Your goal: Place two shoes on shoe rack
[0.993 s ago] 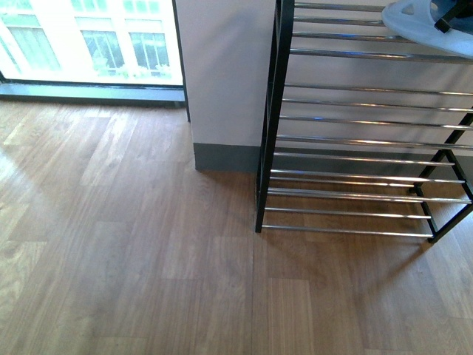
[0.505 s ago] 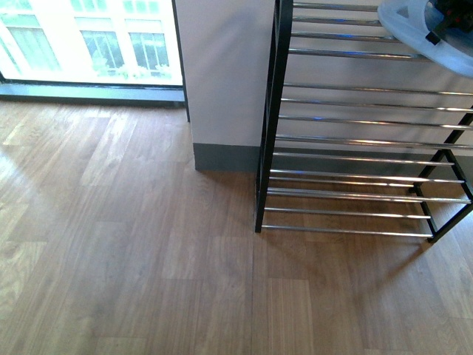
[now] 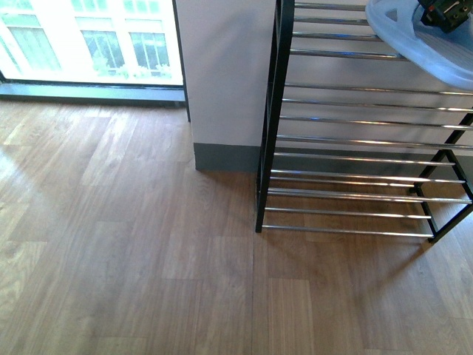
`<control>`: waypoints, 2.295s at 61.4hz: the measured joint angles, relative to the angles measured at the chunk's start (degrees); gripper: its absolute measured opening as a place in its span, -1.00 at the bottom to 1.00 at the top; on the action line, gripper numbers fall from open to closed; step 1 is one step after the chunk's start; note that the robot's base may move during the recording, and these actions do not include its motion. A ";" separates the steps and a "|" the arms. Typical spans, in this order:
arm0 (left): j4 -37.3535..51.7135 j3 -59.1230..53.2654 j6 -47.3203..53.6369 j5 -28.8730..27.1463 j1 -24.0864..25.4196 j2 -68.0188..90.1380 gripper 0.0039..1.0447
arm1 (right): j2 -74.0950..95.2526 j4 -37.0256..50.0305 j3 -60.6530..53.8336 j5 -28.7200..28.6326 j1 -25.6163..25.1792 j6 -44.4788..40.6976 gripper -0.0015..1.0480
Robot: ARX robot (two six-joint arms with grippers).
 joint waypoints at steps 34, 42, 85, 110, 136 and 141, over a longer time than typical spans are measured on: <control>0.00 0.00 -0.02 -0.04 0.00 0.00 -0.97 | -16.28 7.06 -15.61 -5.33 -5.53 5.60 0.82; 0.00 0.00 -0.02 -0.02 0.00 0.00 -0.97 | -23.87 11.15 -23.02 -9.42 -6.82 10.60 0.82; 0.00 0.00 -0.02 0.00 0.00 0.00 -0.97 | -60.67 41.77 -75.73 -5.97 -7.48 39.26 0.82; 0.00 0.00 -0.02 0.00 0.00 0.00 -0.97 | -60.89 61.20 -92.28 -2.08 -6.32 46.71 0.82; 0.00 0.00 -0.02 -0.02 0.00 0.00 -0.97 | -60.65 61.79 -92.28 -1.90 -6.27 47.39 0.82; 0.00 0.00 -0.02 -0.02 0.00 0.00 -0.97 | -60.65 61.81 -92.28 -1.88 -6.27 47.50 0.82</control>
